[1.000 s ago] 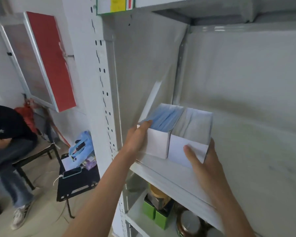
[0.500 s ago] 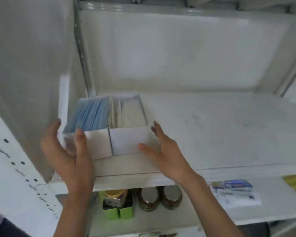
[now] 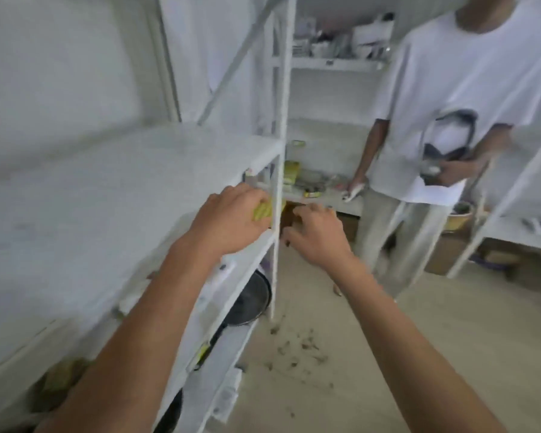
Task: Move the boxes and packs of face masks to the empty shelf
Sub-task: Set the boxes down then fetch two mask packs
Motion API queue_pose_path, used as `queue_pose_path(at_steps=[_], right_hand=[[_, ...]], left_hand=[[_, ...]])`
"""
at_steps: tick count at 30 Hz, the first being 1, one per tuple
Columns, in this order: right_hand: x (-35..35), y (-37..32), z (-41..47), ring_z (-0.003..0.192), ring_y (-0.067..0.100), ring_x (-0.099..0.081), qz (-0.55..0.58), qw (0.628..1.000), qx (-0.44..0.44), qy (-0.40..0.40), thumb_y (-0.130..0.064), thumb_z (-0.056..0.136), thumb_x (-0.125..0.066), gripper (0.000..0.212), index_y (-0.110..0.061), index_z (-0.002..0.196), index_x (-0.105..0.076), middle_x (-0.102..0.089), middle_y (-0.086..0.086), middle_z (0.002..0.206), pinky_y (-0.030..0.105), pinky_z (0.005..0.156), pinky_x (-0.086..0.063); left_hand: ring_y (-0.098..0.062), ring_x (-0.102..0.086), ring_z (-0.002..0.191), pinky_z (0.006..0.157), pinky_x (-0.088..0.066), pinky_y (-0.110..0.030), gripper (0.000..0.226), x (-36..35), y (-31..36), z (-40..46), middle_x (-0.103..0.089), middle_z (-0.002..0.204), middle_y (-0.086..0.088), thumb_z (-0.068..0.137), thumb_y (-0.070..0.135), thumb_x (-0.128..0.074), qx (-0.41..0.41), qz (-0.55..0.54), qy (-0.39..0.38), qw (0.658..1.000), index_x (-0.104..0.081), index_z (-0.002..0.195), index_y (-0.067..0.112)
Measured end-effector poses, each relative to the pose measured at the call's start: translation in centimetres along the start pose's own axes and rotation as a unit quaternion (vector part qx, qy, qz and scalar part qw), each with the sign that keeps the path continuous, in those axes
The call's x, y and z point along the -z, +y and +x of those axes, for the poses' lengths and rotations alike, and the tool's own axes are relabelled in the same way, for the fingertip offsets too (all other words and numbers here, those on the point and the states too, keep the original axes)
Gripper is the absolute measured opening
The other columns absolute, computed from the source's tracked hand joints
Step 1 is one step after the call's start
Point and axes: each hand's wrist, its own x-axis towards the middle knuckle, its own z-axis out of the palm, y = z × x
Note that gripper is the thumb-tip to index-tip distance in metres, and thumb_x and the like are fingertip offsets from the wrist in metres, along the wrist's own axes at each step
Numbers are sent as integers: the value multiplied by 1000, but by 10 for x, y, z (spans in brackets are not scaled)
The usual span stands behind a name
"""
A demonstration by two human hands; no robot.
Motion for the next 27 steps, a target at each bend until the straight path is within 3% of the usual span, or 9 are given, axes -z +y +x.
queue_pose_path(at_steps=[3, 6, 12, 21, 27], right_hand=[[31, 83, -11, 122, 41, -48, -58, 990, -122, -28, -41, 91, -55, 43, -14, 124, -62, -55, 14, 128, 44, 100, -41], [55, 163, -28, 125, 39, -45, -77, 971, -224, -34, -43, 92, -53, 46, -15, 127, -59, -53, 14, 132, 47, 101, -38], [96, 309, -69, 128, 39, -42, -63, 927, -366, -63, -45, 94, -49, 51, -14, 135, -51, -49, 15, 136, 48, 104, -39], [154, 459, -79, 134, 33, -43, -45, 897, -438, 24, -46, 95, -48, 59, -18, 146, -41, -46, 11, 148, 46, 106, -38], [162, 542, -47, 129, 33, -46, -29, 889, -457, 27, -47, 94, -47, 56, -17, 142, -46, -48, 10, 144, 46, 104, -40]], left_hand=[[-27, -56, 121, 93, -46, -41, 40, -54, 65, 71, -58, 134, 0, 92, 49, -59, -71, -19, -58, 996, -59, 126, 29], [-26, -54, 125, 98, -47, -43, 44, -111, 129, 122, -57, 137, -1, 93, 54, -58, -118, -45, -99, 987, -57, 130, 30], [-31, -53, 128, 102, -46, -47, 55, -206, 244, 179, -50, 145, -6, 92, 58, -54, -125, -99, -189, 969, -52, 137, 27], [-22, -52, 129, 104, -45, -44, 51, -278, 389, 267, -52, 143, 4, 92, 58, -53, -193, -188, -192, 944, -53, 135, 31], [-17, -52, 126, 102, -47, -46, 50, -333, 456, 328, -54, 140, 9, 90, 63, -52, -224, -201, -192, 934, -53, 133, 37]])
